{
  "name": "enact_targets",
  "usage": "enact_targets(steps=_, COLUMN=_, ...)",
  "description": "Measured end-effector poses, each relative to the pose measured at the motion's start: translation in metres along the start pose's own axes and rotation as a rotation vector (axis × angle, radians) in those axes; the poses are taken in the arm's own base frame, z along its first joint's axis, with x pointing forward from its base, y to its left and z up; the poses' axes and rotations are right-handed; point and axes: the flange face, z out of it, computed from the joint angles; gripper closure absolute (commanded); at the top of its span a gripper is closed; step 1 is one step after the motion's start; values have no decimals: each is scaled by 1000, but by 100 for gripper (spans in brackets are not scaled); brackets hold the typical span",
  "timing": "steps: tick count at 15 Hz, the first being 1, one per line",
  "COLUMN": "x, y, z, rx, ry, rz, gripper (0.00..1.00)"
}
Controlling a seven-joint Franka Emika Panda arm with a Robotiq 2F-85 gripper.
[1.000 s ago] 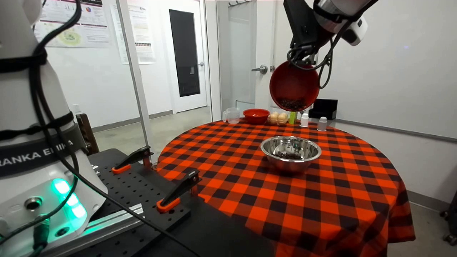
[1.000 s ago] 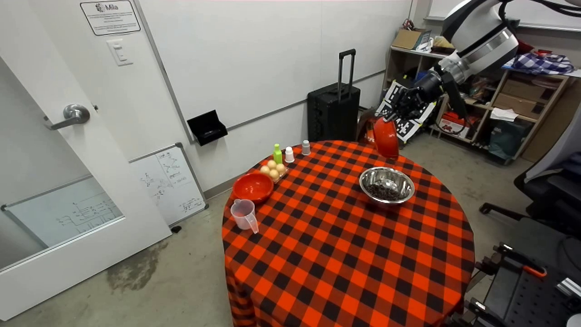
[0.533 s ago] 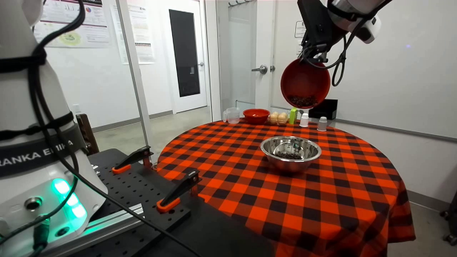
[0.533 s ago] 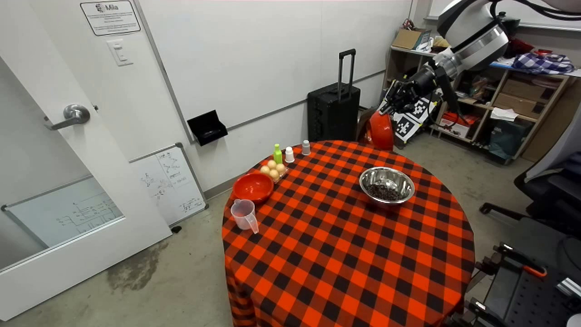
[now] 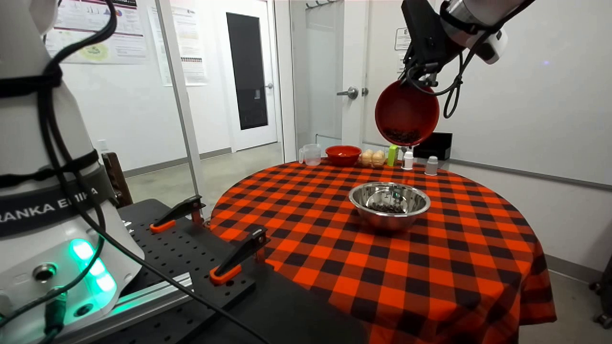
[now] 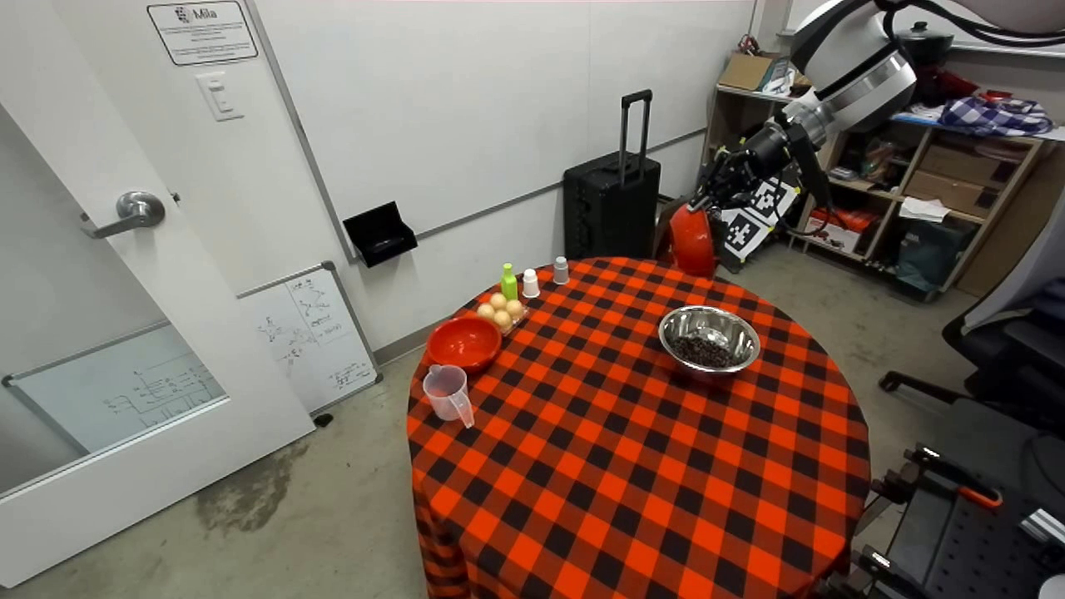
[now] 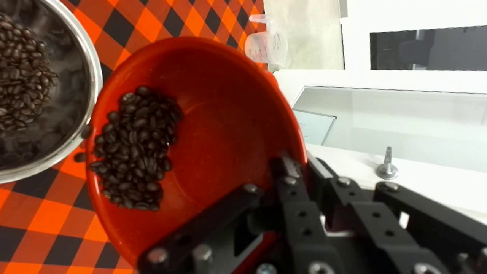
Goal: Pour the contents in the red bowl into the silver bowl.
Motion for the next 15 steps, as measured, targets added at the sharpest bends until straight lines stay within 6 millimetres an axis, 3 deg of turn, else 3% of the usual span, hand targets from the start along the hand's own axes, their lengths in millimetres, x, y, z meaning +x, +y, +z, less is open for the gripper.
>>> enact_targets(steps=15, x=-10, y=12, z=-3, rx=53, ry=-76, rz=28, gripper=98)
